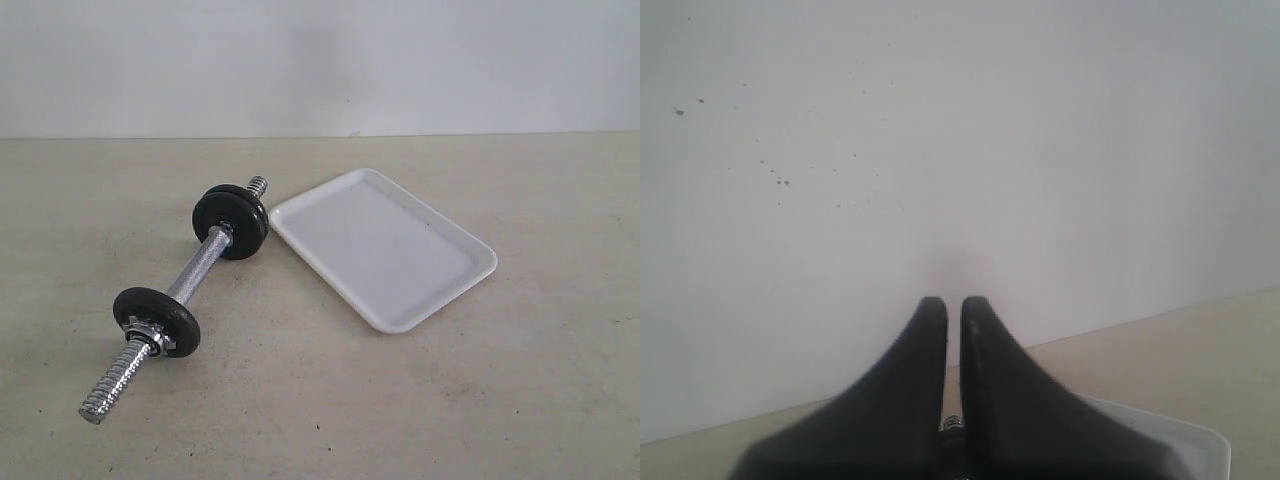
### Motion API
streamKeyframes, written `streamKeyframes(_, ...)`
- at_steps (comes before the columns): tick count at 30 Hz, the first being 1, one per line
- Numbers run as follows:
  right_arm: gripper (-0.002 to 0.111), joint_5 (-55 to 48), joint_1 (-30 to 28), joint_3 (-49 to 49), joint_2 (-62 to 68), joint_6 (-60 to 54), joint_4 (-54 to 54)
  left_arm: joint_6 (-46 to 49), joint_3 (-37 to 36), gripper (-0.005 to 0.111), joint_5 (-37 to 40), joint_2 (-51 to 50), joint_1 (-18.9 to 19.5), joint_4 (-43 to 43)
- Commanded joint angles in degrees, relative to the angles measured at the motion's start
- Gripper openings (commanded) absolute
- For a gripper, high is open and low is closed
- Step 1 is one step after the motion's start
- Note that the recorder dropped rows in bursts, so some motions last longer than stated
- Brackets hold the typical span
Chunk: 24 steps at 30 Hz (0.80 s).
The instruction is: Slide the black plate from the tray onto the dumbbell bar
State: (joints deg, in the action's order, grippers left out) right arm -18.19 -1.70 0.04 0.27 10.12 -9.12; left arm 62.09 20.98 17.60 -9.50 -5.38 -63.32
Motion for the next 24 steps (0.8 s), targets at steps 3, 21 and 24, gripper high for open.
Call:
streamKeyframes(3,0.0,0.4,0.3,0.0,-0.3,0.3,-0.2,0.1,-0.2,0.004,-0.1,0.2,0.1,-0.7)
streamKeyframes(21,0.0,0.4,0.3,0.0,-0.3,0.3,-0.2,0.8,-0.2,0.004,-7.8,4.7,0.2,-0.1)
streamKeyframes(24,0.0,0.4,0.3,0.0,-0.3,0.3,-0.2,1.0,-0.3,0.004,-10.3,7.7,0.3,2.9)
